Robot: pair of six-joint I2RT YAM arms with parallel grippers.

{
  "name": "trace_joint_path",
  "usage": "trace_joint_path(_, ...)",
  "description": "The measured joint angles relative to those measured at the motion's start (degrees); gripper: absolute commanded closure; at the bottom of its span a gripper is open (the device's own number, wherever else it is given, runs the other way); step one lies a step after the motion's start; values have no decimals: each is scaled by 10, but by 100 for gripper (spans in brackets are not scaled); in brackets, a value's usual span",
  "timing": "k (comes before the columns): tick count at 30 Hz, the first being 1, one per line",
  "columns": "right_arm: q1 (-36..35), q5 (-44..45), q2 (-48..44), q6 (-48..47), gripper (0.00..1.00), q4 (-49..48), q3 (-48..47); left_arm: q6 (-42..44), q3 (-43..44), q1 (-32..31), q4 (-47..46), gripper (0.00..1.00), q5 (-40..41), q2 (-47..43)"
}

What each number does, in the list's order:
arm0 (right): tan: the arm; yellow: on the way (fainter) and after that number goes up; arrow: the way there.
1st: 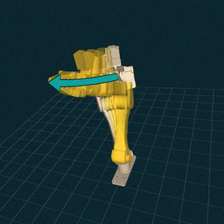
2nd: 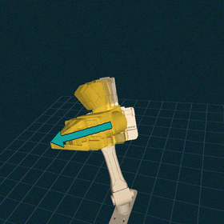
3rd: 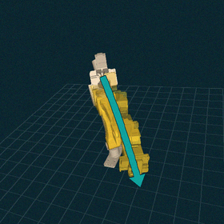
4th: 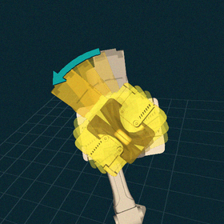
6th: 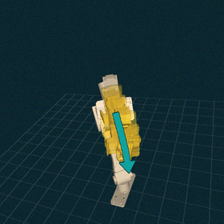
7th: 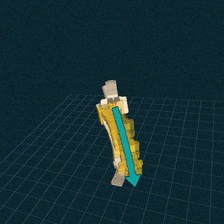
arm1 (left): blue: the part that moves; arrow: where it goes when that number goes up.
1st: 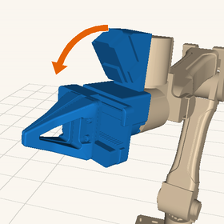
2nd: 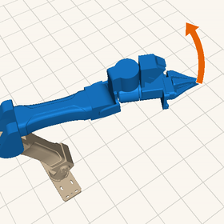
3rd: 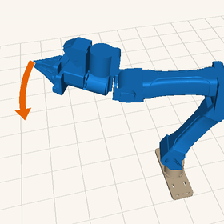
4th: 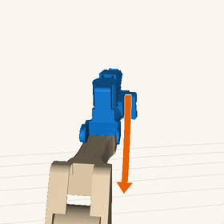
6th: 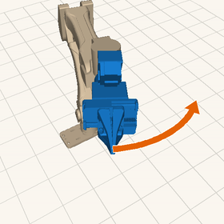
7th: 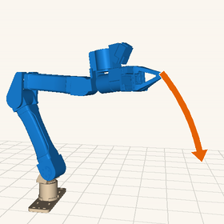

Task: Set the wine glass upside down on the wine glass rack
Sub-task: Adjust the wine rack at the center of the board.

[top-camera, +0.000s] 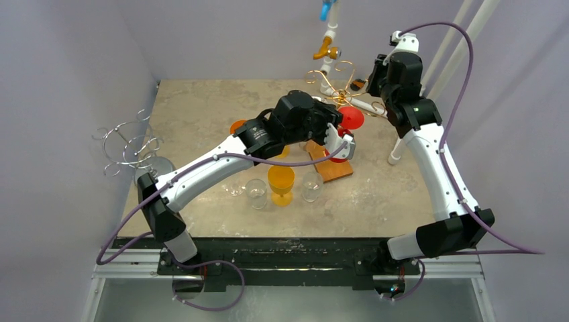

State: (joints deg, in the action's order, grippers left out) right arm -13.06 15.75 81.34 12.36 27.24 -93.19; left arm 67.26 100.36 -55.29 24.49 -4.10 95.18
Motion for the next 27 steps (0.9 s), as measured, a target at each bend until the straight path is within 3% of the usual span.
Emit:
trace_joint_path(5, 0, 0, -1, 0, 73, -3, 10, -6, 10, 0, -10, 62, 23, 17)
trace_joint_path(8, 0, 2, -1, 1, 60, -3, 16, -9, 12, 0, -13, 63, 38, 18)
trace_joint_path(11, 0, 7, -2, 0, 55, -3, 16, -13, 12, 0, -19, 63, 50, 18)
trace_joint_path(27, 0, 57, -3, 0, 54, -5, 16, -32, 12, 13, -26, 63, 72, 18)
